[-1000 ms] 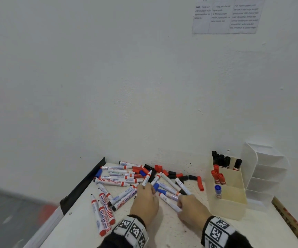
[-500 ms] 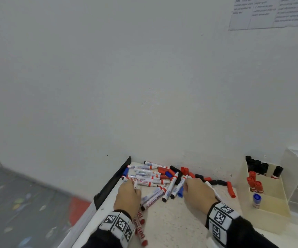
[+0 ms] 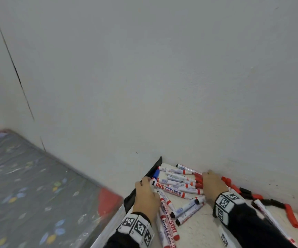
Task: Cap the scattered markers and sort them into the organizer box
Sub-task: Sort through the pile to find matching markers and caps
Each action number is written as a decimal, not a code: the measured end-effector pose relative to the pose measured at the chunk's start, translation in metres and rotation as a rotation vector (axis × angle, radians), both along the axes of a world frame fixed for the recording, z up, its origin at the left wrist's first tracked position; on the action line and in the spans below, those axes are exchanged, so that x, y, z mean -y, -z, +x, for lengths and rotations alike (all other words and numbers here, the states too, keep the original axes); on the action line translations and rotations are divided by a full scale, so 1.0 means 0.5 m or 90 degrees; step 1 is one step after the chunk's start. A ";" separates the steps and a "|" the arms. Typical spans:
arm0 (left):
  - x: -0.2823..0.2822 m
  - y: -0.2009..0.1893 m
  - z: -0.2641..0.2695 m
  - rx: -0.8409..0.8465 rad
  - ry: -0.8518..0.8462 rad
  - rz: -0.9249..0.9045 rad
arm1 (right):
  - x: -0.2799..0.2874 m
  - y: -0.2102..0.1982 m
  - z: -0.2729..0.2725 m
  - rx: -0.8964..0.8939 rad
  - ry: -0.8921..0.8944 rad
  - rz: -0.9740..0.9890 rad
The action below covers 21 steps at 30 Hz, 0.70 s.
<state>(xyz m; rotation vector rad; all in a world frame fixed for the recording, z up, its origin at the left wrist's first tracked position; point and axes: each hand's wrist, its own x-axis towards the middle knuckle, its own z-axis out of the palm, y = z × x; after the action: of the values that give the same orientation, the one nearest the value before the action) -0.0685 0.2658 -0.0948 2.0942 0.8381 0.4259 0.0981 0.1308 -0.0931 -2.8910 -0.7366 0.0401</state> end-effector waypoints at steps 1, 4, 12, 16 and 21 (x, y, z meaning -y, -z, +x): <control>-0.001 0.000 0.003 0.005 -0.003 -0.003 | 0.005 0.002 0.007 0.002 -0.001 0.004; -0.001 0.004 0.007 0.010 -0.014 -0.009 | 0.017 0.000 0.016 0.009 -0.006 -0.015; 0.008 0.007 0.015 0.031 -0.006 0.005 | 0.053 -0.026 0.036 -0.041 0.000 0.016; 0.013 0.008 0.015 0.036 0.022 0.001 | 0.072 -0.015 0.039 -0.089 0.004 0.008; 0.017 0.008 0.020 0.037 0.037 0.002 | 0.083 -0.003 0.039 -0.051 -0.006 0.008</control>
<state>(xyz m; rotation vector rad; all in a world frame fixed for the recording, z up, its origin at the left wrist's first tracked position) -0.0587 0.2574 -0.0987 2.0931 0.7418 0.4551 0.1174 0.0892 -0.0915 -2.8556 -0.7344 0.1522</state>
